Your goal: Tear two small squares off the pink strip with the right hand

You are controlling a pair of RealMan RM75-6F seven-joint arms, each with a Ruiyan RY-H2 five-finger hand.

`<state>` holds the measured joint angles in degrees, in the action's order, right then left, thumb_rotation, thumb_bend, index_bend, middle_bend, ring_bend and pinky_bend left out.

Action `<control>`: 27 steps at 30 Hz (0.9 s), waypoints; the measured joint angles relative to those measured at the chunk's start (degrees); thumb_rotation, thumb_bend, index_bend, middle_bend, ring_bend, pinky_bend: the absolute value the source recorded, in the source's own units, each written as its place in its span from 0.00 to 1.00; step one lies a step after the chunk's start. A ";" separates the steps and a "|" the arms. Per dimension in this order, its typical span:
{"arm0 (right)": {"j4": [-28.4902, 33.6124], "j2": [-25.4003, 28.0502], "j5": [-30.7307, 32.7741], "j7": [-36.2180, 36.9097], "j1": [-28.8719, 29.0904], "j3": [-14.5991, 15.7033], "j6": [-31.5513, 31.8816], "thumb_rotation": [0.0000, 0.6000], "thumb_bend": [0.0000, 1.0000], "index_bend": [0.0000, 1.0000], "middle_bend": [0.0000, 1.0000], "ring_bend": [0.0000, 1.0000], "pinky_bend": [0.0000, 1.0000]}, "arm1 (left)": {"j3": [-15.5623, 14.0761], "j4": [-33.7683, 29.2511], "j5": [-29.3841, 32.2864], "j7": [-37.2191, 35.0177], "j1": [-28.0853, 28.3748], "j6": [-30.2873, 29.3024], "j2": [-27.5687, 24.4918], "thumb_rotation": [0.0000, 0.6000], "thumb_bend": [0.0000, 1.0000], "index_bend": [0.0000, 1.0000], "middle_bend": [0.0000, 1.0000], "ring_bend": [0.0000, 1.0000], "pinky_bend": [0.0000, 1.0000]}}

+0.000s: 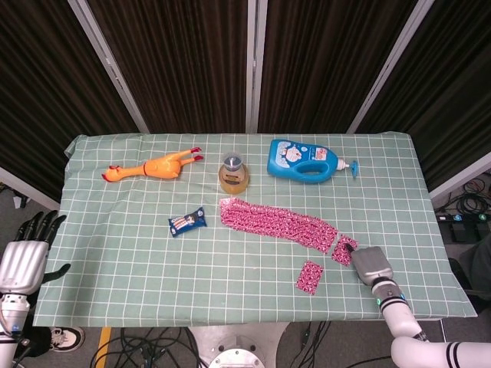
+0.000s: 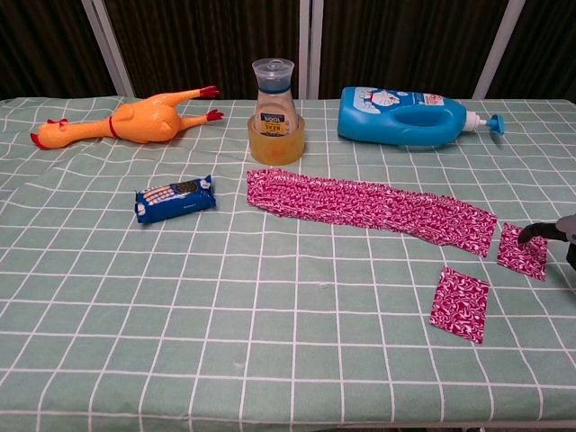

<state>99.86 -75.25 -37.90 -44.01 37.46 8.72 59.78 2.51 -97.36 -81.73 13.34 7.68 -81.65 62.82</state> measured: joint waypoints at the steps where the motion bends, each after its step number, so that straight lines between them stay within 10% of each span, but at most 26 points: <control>1: 0.27 0.47 -0.41 0.28 -0.36 0.33 0.18 1.00 1.00 0.12 0.93 0.82 0.73 | -0.05 0.03 0.03 0.04 0.00 0.07 0.03 1.00 0.14 0.10 0.05 0.01 0.14; 17: 3.30 7.05 -8.39 8.01 -5.00 1.53 1.69 1.00 1.00 0.14 0.93 0.82 0.73 | -0.10 -0.14 -0.57 0.60 -0.09 -0.47 0.35 1.00 0.14 0.10 0.05 0.01 0.14; 27: 6.08 10.26 -31.75 20.25 -11.33 -1.66 16.76 1.00 1.00 0.16 0.93 0.82 0.73 | 0.19 -0.77 -1.64 0.47 -0.28 -1.79 -0.05 1.00 0.14 0.10 0.05 0.01 0.14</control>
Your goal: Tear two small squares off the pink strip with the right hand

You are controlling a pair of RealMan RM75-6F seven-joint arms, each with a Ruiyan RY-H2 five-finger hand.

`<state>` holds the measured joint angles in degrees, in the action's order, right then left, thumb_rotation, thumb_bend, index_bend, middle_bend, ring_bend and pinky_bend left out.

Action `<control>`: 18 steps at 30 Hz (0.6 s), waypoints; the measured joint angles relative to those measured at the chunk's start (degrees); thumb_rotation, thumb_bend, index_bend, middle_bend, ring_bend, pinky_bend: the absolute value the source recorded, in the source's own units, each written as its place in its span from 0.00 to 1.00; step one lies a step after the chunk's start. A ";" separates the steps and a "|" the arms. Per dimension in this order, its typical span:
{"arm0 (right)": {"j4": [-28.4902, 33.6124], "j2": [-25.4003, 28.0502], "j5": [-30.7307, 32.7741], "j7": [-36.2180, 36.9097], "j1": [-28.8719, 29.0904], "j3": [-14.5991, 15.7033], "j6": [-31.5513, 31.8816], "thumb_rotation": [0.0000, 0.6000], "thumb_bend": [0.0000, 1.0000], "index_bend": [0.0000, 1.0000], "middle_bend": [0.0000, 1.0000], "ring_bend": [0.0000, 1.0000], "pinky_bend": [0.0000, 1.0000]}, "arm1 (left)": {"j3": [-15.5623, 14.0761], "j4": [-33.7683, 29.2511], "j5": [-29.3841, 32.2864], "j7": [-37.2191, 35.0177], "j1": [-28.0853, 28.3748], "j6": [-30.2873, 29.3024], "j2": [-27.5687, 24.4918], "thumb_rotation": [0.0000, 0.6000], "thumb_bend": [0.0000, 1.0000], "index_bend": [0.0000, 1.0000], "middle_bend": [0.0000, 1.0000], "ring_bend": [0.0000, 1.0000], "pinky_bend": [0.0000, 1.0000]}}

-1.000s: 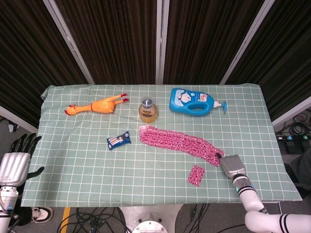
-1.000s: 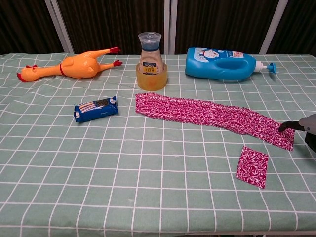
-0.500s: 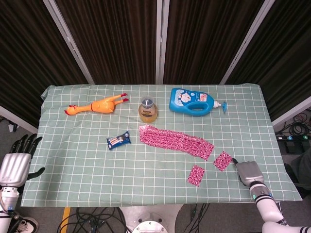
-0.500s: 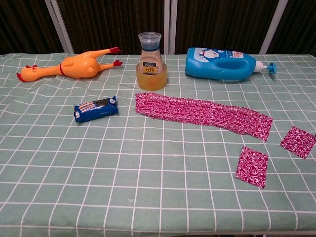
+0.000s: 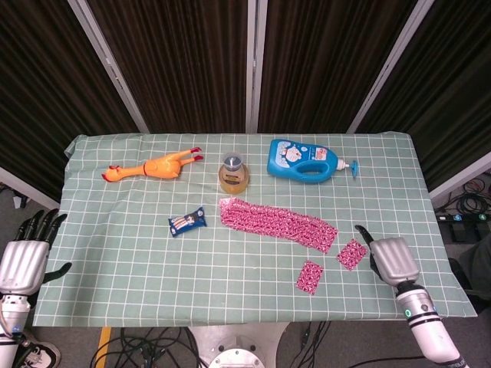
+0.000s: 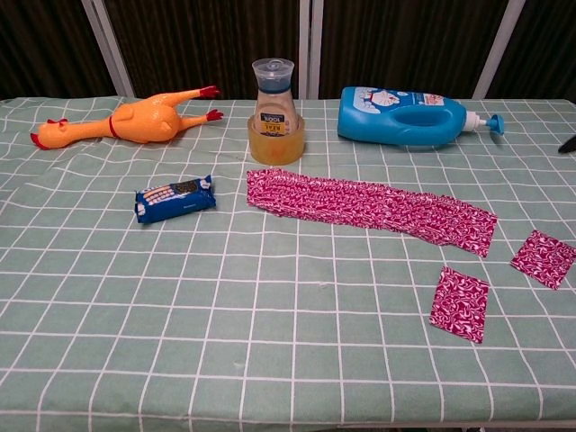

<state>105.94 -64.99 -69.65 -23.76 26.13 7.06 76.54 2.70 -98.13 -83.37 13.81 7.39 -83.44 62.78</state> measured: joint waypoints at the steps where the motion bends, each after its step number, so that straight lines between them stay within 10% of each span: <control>1: -0.13 0.18 -1.99 1.04 -0.77 -0.47 2.28 1.00 1.00 0.17 0.93 0.82 0.73 | 0.05 -0.03 -0.24 -0.04 0.00 -0.23 0.00 1.00 0.14 0.10 0.05 0.01 0.14; 4: -1.56 0.20 -7.18 4.35 -3.33 -2.58 10.24 1.00 0.94 0.22 0.85 0.75 0.69 | 0.22 -0.08 -0.93 -0.25 -0.01 -0.92 0.03 1.00 0.14 0.10 0.05 0.01 0.14; 9: -8.82 -0.92 -12.43 7.69 -7.19 -6.44 20.69 1.00 0.31 0.07 0.20 0.09 0.17 | 0.59 -0.03 -2.45 -0.88 -0.07 -2.50 0.19 1.00 0.14 0.10 0.05 0.01 0.14; 11: -11.52 -0.63 -12.09 7.43 -8.36 -7.29 21.36 1.00 0.14 0.00 0.01 0.00 0.02 | 0.71 0.09 -3.53 -1.24 -0.14 -3.48 0.26 1.00 0.14 0.10 0.05 0.01 0.14; 18: -9.39 0.48 -7.37 6.93 -10.49 -9.32 15.54 1.00 0.09 0.00 0.00 0.00 0.00 | 1.21 0.43 -6.93 -2.41 -0.47 -6.85 0.01 1.00 0.14 0.10 0.05 0.01 0.14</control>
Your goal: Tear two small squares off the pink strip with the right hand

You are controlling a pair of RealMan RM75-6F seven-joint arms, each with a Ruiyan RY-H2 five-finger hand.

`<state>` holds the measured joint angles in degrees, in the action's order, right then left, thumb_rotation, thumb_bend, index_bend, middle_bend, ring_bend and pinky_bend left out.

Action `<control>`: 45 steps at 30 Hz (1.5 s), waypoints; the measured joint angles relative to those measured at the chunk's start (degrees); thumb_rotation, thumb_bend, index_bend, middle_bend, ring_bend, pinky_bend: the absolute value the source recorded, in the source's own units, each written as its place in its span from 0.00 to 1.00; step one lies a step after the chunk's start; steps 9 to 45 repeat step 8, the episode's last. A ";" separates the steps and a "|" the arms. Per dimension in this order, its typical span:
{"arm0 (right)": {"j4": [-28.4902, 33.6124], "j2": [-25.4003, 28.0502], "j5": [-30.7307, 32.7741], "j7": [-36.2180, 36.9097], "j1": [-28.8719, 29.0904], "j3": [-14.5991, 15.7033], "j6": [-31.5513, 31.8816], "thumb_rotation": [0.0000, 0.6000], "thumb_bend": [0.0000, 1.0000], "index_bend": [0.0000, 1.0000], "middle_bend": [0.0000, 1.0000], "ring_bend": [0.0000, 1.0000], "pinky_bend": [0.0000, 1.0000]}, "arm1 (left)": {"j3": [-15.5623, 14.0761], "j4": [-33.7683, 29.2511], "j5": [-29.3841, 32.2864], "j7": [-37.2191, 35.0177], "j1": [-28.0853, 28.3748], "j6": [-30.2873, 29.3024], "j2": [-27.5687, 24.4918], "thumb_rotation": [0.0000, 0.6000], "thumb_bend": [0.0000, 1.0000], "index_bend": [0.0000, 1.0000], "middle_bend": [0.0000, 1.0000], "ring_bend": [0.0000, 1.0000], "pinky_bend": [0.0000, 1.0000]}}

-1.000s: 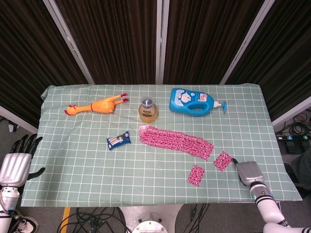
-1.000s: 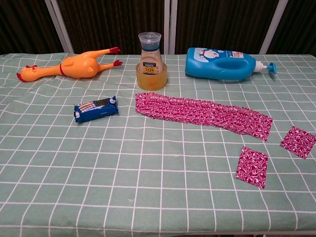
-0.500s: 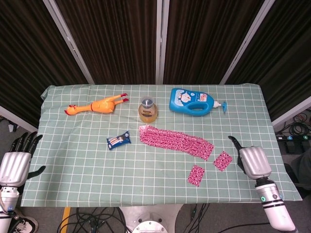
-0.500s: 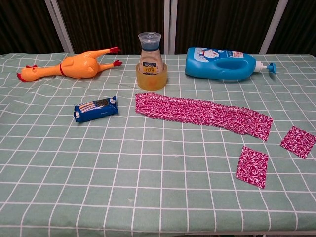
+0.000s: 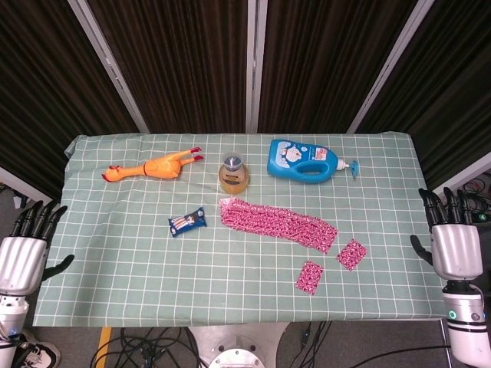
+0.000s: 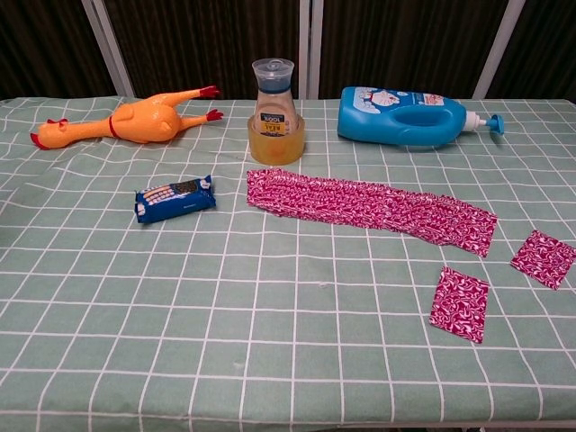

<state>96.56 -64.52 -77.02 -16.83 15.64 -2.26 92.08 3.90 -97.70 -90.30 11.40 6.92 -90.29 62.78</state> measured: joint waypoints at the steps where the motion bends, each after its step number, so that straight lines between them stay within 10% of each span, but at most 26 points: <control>1: -0.42 -0.08 0.45 -0.04 -0.33 -0.34 -0.01 1.00 0.09 0.00 0.00 0.00 0.00 | 0.06 0.08 -0.14 -0.26 -0.06 -0.20 -0.08 1.00 0.14 0.10 0.05 0.01 0.14; 45: -2.23 -0.78 1.29 -0.03 -1.93 -2.37 -1.33 1.00 0.09 0.00 0.00 0.00 0.00 | 0.09 1.28 -0.06 -1.24 -0.20 -0.19 0.38 1.00 0.14 0.10 0.05 0.01 0.14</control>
